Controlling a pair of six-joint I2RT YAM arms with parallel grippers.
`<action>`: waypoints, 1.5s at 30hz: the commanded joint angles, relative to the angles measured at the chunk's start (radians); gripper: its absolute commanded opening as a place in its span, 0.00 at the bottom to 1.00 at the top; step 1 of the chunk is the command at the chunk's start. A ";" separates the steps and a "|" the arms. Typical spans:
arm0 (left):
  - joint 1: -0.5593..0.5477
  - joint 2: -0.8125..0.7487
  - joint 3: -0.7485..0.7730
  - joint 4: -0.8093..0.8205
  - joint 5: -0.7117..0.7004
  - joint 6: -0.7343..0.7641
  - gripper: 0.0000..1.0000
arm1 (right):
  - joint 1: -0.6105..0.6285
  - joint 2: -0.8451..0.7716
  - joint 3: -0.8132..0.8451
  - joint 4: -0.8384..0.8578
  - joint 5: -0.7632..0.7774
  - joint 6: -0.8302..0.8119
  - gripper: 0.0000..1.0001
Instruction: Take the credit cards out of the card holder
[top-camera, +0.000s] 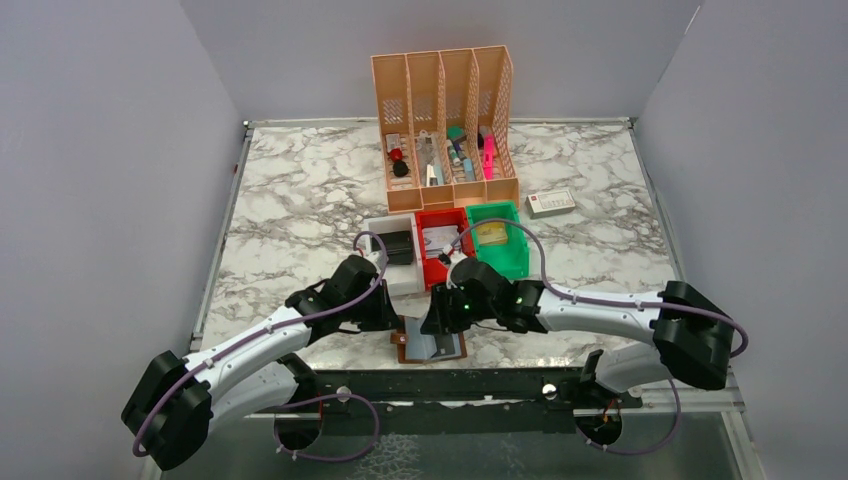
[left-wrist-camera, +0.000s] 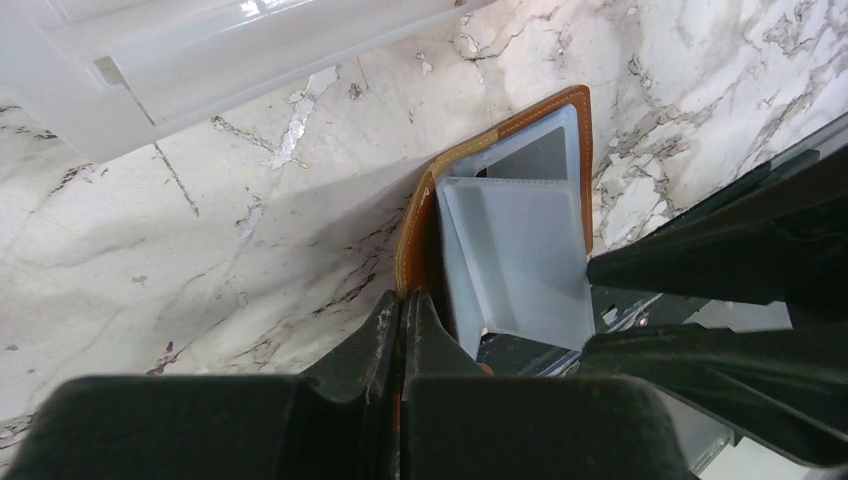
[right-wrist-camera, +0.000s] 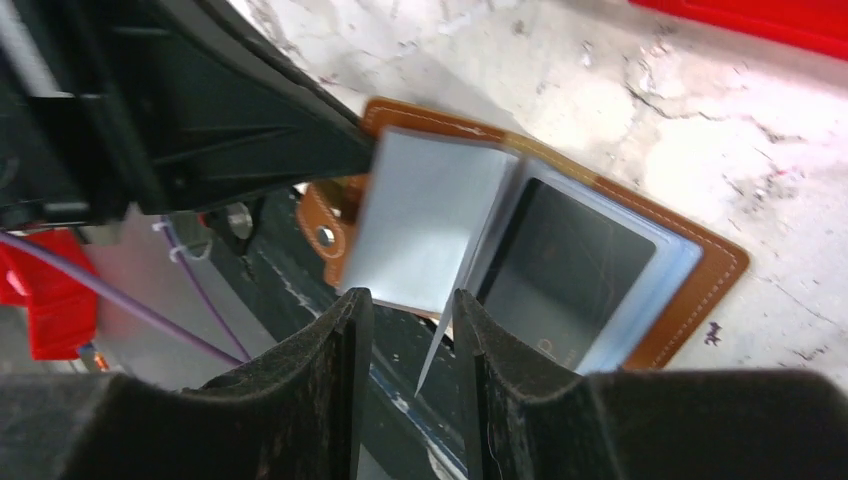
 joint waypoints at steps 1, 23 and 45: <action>-0.005 -0.015 -0.008 0.015 -0.017 -0.003 0.00 | 0.000 -0.036 -0.025 0.100 -0.032 0.021 0.40; -0.006 -0.030 -0.012 0.013 -0.022 -0.003 0.00 | 0.000 -0.004 0.016 -0.208 0.231 0.047 0.45; -0.005 -0.017 -0.005 0.013 -0.026 -0.005 0.00 | 0.000 0.089 0.009 -0.121 0.133 0.038 0.44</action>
